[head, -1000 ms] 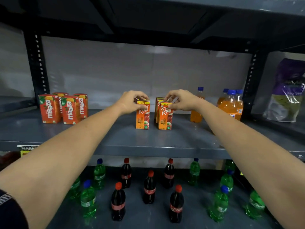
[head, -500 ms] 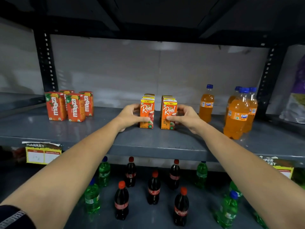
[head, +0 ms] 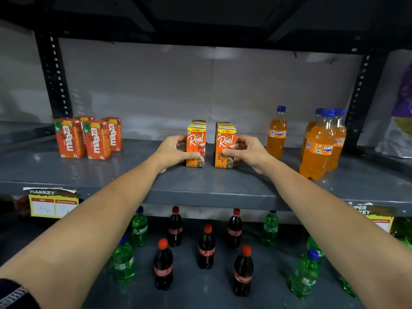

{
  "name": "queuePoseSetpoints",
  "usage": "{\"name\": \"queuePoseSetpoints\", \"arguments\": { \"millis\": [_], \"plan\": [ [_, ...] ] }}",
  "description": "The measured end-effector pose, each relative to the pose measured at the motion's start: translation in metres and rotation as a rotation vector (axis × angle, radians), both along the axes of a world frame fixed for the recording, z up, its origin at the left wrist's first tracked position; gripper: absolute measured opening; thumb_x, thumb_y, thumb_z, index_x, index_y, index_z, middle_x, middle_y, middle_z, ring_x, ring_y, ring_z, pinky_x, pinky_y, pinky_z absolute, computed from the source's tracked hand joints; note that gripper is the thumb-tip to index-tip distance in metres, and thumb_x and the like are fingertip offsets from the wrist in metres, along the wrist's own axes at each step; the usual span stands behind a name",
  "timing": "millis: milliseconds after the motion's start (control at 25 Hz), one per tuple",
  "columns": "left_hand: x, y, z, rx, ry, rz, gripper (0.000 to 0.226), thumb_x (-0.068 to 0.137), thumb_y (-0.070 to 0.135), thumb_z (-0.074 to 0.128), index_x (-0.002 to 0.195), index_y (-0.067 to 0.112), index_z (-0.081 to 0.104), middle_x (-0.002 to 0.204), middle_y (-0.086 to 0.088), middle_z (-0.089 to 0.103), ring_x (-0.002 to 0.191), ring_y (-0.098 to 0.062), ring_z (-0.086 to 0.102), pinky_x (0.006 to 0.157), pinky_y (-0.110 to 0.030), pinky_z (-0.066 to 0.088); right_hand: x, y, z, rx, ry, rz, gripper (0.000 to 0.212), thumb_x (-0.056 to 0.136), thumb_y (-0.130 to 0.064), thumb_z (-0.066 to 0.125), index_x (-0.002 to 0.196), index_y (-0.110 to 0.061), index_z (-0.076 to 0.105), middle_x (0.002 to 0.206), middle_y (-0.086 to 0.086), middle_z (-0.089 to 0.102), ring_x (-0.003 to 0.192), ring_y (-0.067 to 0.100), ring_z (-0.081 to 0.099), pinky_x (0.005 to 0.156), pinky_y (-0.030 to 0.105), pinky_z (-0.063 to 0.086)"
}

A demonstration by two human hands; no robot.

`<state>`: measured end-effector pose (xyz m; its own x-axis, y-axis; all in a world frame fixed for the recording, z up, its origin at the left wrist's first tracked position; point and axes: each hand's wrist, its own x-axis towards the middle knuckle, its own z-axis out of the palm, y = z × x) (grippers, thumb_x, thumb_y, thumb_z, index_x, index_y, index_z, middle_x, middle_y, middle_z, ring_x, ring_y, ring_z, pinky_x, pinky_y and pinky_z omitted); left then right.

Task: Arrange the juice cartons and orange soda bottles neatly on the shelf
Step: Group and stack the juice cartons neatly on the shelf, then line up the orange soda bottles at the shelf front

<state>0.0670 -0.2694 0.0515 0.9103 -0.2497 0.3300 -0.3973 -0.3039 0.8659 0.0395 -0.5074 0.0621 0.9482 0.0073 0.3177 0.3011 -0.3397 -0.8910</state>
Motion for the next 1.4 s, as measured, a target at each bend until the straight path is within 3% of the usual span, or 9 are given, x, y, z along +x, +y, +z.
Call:
{"name": "queuePoseSetpoints", "arguments": {
  "millis": [320, 440, 560, 760, 840, 1000, 1160, 1240, 1400],
  "plan": [
    [0.001, -0.003, 0.0, 0.018, -0.023, 0.018, 0.072, 0.068, 0.027, 0.082, 0.131, 0.017, 0.049, 0.131, -0.005, 0.059, 0.116, -0.02, 0.058, 0.095, -0.048, 0.05, 0.001, -0.005, -0.003, -0.012, 0.014, -0.011, 0.05, 0.077, -0.022, 0.074, 0.121, -0.019, 0.051, 0.11, -0.003, 0.061, 0.1, 0.014, 0.061, 0.073, 0.025, 0.055],
    [0.002, -0.002, -0.001, 0.025, -0.018, 0.011, 0.07, 0.066, 0.029, 0.082, 0.128, 0.016, 0.052, 0.127, -0.005, 0.061, 0.114, -0.02, 0.059, 0.095, -0.045, 0.05, 0.0, -0.006, -0.003, -0.027, 0.018, 0.001, 0.045, 0.076, -0.025, 0.075, 0.114, -0.023, 0.05, 0.106, -0.007, 0.061, 0.099, 0.012, 0.061, 0.069, 0.021, 0.055],
    [-0.001, 0.001, -0.004, 0.075, 0.0, 0.054, 0.058, 0.061, 0.034, 0.086, 0.109, 0.017, 0.058, 0.108, -0.003, 0.068, 0.098, -0.014, 0.065, 0.083, -0.03, 0.052, -0.008, -0.008, -0.002, -0.128, -0.003, -0.01, 0.046, 0.073, -0.032, 0.077, 0.11, -0.023, 0.051, 0.097, -0.012, 0.061, 0.09, 0.007, 0.063, 0.057, 0.012, 0.052],
    [-0.022, 0.001, -0.009, 0.137, -0.086, 0.332, 0.049, 0.053, 0.046, 0.088, 0.075, 0.014, 0.057, 0.077, 0.003, 0.06, 0.071, -0.007, 0.055, 0.057, -0.023, 0.04, -0.047, -0.04, -0.006, -0.209, -0.065, -0.082, 0.036, 0.071, -0.033, 0.079, 0.101, -0.018, 0.065, 0.096, -0.001, 0.069, 0.088, 0.01, 0.068, 0.065, 0.016, 0.055],
    [-0.031, 0.002, -0.008, 0.094, -0.106, 0.377, 0.048, 0.055, 0.049, 0.085, 0.061, 0.014, 0.053, 0.067, 0.002, 0.057, 0.065, -0.008, 0.052, 0.053, -0.024, 0.035, -0.07, -0.058, -0.01, -0.31, -0.099, -0.132, 0.026, 0.072, -0.034, 0.078, 0.092, -0.02, 0.069, 0.091, -0.005, 0.071, 0.084, 0.007, 0.068, 0.065, 0.016, 0.054],
    [-0.048, 0.003, -0.006, 0.144, -0.277, 0.33, 0.049, 0.067, 0.044, 0.08, 0.047, 0.015, 0.046, 0.049, 0.004, 0.051, 0.053, -0.01, 0.049, 0.056, -0.027, 0.038, -0.112, -0.093, -0.011, -0.27, -0.115, -0.192, 0.017, 0.074, -0.026, 0.077, 0.084, -0.013, 0.072, 0.08, -0.001, 0.074, 0.074, 0.012, 0.071, 0.07, 0.024, 0.057],
    [-0.078, -0.038, -0.007, 0.201, -0.445, 0.234, 0.039, 0.072, 0.041, 0.076, 0.052, 0.018, 0.052, 0.054, 0.008, 0.057, 0.057, -0.006, 0.054, 0.064, -0.031, 0.049, -0.146, -0.141, -0.01, -0.184, -0.105, -0.327, 0.015, 0.076, -0.021, 0.076, 0.077, -0.007, 0.071, 0.073, 0.008, 0.074, 0.066, 0.018, 0.071, 0.075, 0.038, 0.059],
    [-0.094, -0.078, -0.004, 0.174, -0.485, 0.135, 0.031, 0.072, 0.041, 0.076, 0.061, 0.02, 0.056, 0.063, 0.006, 0.061, 0.063, -0.01, 0.058, 0.066, -0.034, 0.053, -0.153, -0.169, -0.008, -0.189, -0.126, -0.372, 0.012, 0.077, -0.023, 0.075, 0.071, -0.014, 0.072, 0.07, 0.007, 0.074, 0.064, 0.019, 0.071, 0.075, 0.042, 0.06],
    [-0.108, -0.177, 0.005, 0.222, -0.542, -0.057, 0.033, 0.074, 0.046, 0.074, 0.092, 0.019, 0.065, 0.091, 0.001, 0.07, 0.085, -0.01, 0.063, 0.081, -0.035, 0.055, -0.142, -0.222, -0.001, -0.172, -0.231, -0.534, 0.012, 0.079, -0.03, 0.073, 0.074, -0.02, 0.072, 0.077, 0.006, 0.073, 0.074, 0.024, 0.07, 0.072, 0.042, 0.061]
  ]
}}
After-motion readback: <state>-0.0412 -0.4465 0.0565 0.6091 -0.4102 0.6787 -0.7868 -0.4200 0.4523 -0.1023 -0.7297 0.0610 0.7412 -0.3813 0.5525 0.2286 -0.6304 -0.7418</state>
